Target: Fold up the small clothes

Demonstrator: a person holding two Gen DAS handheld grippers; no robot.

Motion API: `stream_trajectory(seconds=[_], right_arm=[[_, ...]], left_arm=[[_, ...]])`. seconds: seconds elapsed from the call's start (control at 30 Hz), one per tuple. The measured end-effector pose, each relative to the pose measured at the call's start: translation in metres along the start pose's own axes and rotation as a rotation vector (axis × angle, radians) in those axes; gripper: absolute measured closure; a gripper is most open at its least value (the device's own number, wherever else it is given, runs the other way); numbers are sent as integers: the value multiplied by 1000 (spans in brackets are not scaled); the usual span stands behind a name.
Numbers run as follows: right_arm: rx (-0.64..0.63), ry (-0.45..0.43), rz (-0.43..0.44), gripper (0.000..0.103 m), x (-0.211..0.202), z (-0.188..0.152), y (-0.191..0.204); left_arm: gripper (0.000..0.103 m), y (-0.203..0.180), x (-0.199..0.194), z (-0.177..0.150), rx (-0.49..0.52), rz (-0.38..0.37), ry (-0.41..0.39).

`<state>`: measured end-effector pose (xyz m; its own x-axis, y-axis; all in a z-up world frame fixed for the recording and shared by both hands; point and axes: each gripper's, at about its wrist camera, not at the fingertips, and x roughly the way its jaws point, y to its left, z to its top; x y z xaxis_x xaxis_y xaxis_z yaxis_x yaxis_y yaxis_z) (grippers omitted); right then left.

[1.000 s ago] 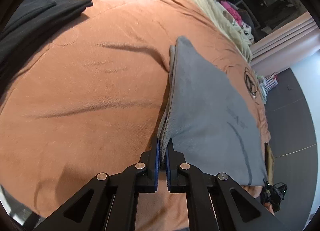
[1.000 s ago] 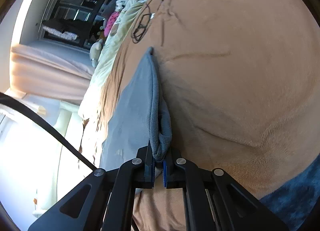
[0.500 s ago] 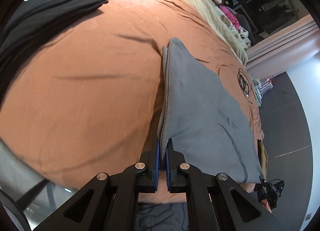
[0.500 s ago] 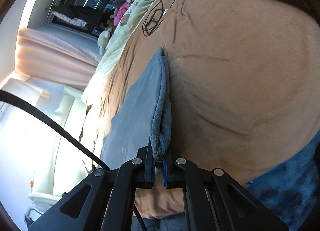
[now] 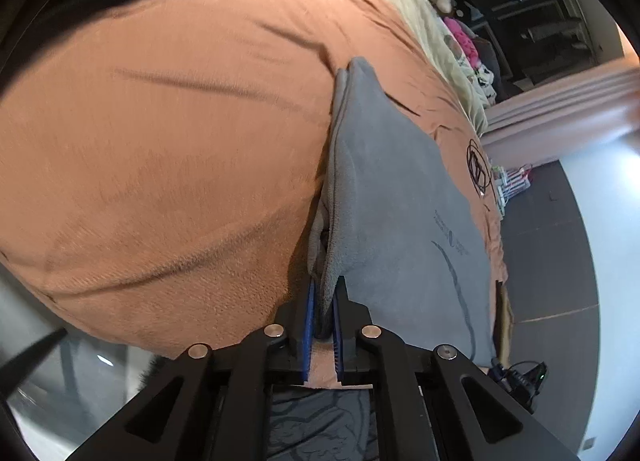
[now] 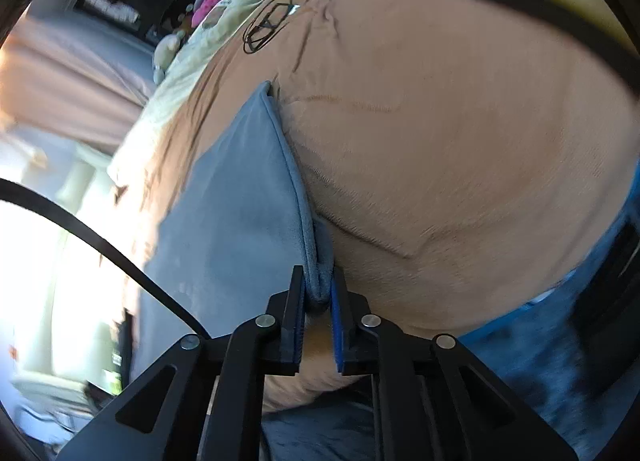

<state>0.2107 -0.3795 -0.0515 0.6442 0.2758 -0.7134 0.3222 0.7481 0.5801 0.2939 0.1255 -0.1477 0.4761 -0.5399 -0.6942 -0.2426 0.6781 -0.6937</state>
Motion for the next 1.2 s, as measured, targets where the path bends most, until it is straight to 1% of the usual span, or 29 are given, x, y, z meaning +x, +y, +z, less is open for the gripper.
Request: stream_trajectory(seconds=[0.1,0.17,0.23,0.3,0.33,0.37,0.4,0.43,0.47,0.67,0.8,0.93,1.0,1.1,1.17,1.2], right_arm=[[-36,-8,-42,94,-8,7,9],[-74,-11,-70,94,-10,13,22],[-122,-9,-82,94,-10,9,38],[-163,-13,-83,93,-11,3,54],[-178,-10,-79,91,-8,3,62],[-197,-3,-74,84,-3,3,73],[-211,1,-70,81,3,3,80],[-230,7,-65,74,9,3,89],[-252,14,-56,73,15,1,100],[-344,76,-21,72,47,-9,140],[-395,124,-6,73,68,-13,154],[-449,170,4,73,92,-22,175],[-473,194,7,73,111,-23,186],[-507,216,5,73,130,-28,200],[-523,235,1,73,142,-31,206],[-534,246,-3,73,149,-34,210]], left_arm=[[92,10,4,-3,-33,-32,8],[87,16,6,-5,-49,-46,13],[84,22,8,-6,-72,-60,21],[77,25,9,-8,-84,-79,20],[72,27,8,-9,-87,-88,19],[68,27,8,-11,-90,-100,21],[66,26,8,-12,-88,-110,23],[65,26,8,-14,-85,-116,24],[65,26,8,-15,-85,-117,25],[65,31,12,-12,-121,-153,11],[66,34,16,-11,-146,-177,-2],[66,33,16,-12,-150,-178,-7],[67,31,16,-12,-147,-172,-4],[78,32,18,-11,-148,-168,0],[89,34,20,-12,-156,-163,2],[90,35,20,-12,-157,-162,1]])
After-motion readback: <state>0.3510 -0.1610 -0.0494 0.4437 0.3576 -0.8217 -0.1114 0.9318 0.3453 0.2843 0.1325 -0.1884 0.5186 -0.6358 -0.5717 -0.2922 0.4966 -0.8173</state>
